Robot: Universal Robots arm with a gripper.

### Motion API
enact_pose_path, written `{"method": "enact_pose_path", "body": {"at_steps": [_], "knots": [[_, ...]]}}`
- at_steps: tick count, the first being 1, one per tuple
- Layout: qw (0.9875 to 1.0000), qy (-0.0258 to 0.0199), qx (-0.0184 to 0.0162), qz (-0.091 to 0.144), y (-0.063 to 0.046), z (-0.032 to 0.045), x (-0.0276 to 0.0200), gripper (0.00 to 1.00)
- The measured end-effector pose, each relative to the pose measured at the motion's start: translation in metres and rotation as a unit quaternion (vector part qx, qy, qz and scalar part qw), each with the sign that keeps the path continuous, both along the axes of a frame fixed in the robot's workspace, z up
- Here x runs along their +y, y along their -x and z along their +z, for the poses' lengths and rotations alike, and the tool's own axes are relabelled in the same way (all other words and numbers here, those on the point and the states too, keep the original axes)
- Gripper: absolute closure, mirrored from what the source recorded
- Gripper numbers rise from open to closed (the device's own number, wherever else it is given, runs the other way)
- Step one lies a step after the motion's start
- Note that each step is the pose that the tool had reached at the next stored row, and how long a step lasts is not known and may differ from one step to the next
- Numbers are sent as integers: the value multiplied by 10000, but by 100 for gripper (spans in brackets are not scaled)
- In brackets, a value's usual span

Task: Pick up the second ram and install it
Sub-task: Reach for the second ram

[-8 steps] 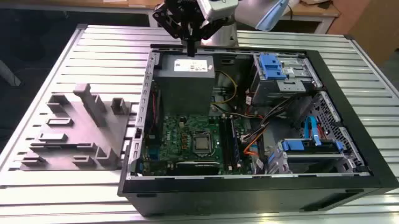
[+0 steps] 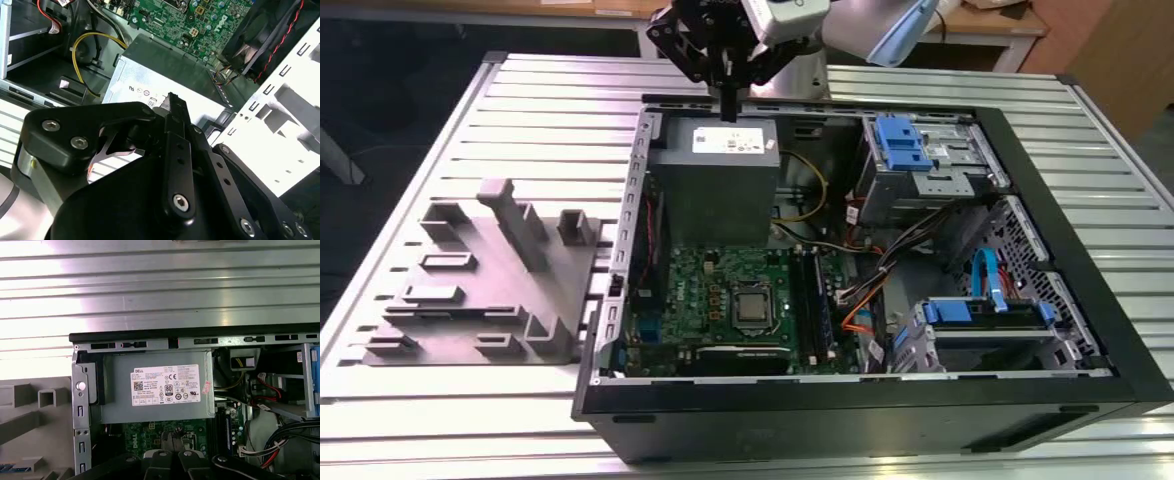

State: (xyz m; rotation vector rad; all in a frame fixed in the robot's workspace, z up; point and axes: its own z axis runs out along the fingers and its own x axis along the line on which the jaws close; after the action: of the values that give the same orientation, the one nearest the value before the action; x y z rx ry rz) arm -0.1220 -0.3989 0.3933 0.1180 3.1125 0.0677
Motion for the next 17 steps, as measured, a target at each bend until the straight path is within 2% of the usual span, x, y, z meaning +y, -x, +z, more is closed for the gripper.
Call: {"method": "enact_pose_path", "body": {"at_steps": [7,17], "knots": [[10000,-3,0,0,25,0,0,93],[10000,-10,0,1,238,-3,0,93]]}}
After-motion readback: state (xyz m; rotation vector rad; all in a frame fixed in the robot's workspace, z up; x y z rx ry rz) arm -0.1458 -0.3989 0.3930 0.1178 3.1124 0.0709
